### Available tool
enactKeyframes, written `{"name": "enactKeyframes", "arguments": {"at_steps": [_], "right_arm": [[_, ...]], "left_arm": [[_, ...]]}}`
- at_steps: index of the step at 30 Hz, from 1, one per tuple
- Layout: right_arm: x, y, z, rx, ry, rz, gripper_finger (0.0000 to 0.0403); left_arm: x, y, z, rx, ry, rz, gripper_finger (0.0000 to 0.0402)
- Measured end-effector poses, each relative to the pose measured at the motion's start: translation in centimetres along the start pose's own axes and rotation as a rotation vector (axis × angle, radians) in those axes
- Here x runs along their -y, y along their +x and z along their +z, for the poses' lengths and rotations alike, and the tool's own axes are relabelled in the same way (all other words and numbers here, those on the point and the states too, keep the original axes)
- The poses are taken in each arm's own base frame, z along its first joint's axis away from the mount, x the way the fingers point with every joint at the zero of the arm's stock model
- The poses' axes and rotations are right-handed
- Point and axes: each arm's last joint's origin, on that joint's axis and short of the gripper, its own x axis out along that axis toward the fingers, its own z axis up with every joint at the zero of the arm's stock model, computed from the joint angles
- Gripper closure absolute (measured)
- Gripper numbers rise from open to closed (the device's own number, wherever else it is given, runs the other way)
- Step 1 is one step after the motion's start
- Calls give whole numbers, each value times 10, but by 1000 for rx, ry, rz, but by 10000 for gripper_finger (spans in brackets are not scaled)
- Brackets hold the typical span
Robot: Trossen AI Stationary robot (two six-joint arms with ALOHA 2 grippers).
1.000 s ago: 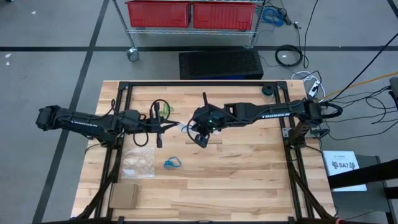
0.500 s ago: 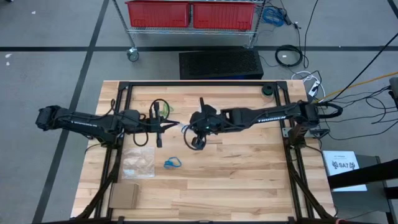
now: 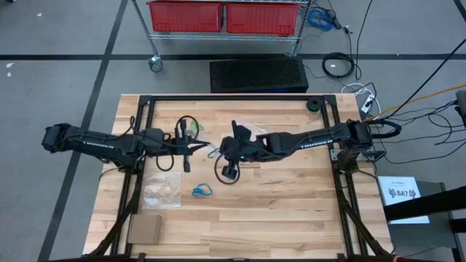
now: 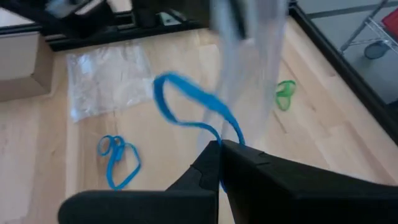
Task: Sort rubber bands
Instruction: Put the blue rubber band into the open transparent zip lock bag
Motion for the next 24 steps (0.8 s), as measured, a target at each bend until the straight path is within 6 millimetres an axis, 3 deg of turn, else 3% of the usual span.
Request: {"name": "enactKeyframes", "arguments": {"at_steps": [4, 10, 17, 24], "right_arm": [[-11, -4, -3, 9, -23, -30, 403], [-24, -8, -9, 63, -67, -219, 403], [-24, -9, -17, 49, -145, -350, 403], [-30, -31, -17, 61, -231, -414, 403]], "left_arm": [[-1, 0, -1, -20, 1, 26, 402], [-1, 0, -1, -21, -2, 29, 402], [0, 0, -1, -24, -14, 27, 402], [0, 0, -2, -31, -16, 24, 402]]}}
